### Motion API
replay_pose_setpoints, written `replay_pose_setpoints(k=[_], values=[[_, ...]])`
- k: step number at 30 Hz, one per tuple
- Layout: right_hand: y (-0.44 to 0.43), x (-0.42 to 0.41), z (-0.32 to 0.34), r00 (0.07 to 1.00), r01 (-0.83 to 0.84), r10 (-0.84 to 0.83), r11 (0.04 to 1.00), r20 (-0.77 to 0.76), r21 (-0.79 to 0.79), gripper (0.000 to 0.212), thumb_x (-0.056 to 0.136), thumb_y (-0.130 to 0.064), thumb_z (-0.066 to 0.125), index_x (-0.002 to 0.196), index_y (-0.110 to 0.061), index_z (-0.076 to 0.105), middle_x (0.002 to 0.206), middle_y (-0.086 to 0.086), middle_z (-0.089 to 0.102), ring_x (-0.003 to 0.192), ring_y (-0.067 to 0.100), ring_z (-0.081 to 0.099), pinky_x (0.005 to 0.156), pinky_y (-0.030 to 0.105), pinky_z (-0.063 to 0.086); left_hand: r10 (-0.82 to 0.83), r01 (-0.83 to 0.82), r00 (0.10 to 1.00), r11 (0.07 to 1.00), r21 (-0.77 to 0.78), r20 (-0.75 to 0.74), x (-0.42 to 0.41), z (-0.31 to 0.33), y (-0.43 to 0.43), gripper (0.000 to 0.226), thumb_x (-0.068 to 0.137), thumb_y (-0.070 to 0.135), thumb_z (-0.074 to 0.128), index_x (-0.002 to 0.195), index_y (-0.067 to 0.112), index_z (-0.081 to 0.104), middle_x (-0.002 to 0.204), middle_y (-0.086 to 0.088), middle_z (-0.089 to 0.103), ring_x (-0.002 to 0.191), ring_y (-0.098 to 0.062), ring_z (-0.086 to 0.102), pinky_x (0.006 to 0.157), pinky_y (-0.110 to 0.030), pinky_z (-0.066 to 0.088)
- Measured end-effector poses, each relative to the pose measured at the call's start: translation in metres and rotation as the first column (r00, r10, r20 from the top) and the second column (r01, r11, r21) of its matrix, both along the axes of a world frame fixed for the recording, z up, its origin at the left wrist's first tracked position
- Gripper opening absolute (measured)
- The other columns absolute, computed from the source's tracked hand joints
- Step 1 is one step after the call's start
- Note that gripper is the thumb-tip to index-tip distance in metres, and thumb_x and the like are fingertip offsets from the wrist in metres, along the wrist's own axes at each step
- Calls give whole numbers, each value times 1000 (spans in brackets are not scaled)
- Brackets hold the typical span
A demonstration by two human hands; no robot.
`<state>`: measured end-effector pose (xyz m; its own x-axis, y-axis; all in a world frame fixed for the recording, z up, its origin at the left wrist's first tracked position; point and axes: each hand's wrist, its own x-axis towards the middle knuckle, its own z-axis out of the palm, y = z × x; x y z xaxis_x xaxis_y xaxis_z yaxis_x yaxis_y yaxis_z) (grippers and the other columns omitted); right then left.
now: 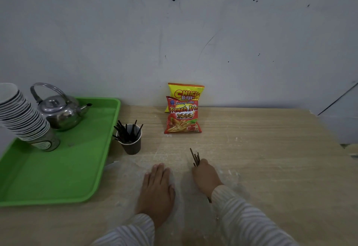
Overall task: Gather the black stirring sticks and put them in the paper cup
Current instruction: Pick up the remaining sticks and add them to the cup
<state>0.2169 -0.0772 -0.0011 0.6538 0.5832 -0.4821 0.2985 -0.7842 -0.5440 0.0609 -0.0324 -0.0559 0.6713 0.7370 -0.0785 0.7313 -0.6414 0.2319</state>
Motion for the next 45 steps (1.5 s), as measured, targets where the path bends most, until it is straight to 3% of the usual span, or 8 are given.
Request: replay_pose_setpoints(k=[5,10,14,18,23,32,38,45], values=[[-2,7,-1,864,346,-279,934,-419,92,19,93,-7,36,104,-3,51,67,6,46,50,15,40,41,25,34,-5,4,1000,996,-85,-6,-1,4,0,54,82,37,33,126,14,53,137,-8,55,129,-25,47,109,-34,16],[-1,4,20,592,711,-307,634,-745,305,19,92,-25,57,83,-9,53,41,-4,31,33,10,28,34,18,23,234,-115,934,911,-395,269,15,29,0,51,96,29,28,145,17,23,158,-3,15,146,-18,5,119,-35,1],[14,-10,40,549,813,-252,384,-797,438,30,91,-36,58,78,-9,52,35,-6,28,29,9,29,33,19,26,804,-37,509,377,-925,308,42,67,-6,42,97,27,37,137,16,39,145,-3,40,133,-18,36,110,-32,26],[24,-34,57,590,796,-256,339,-765,501,24,90,-31,60,79,-10,55,38,-3,31,31,13,31,34,22,29,962,315,266,-140,-939,-54,55,79,-1,32,94,34,42,102,6,56,96,-8,62,88,-20,60,83,-37,47],[34,-67,59,628,743,-196,440,-754,504,28,91,-26,59,75,-4,54,37,2,37,33,16,36,39,25,34,984,395,153,-142,-907,-87,45,89,12,41,95,31,40,65,8,56,55,-7,53,69,-22,56,78,-36,46],[80,-86,58,749,594,-219,641,-626,486,47,89,-41,56,54,-11,48,44,1,45,41,13,44,51,27,38,996,265,20,83,-961,92,9,107,53,24,93,20,42,98,8,62,103,-13,64,97,-22,59,84,-31,45],[123,-79,67,768,604,-262,601,-584,524,47,88,-47,54,56,-13,47,52,1,40,45,14,35,46,26,28,903,-193,74,429,-882,423,-30,90,85,14,91,14,42,94,14,55,100,-9,56,83,-14,51,79,-19,42],[152,-77,58,880,469,-256,592,-399,655,45,85,-49,57,70,-7,63,58,0,56,58,15,52,64,30,41,885,-168,100,465,-869,455,-44,97,134,25,92,7,42,104,19,59,118,-9,61,109,-22,54,99,-40,44]])
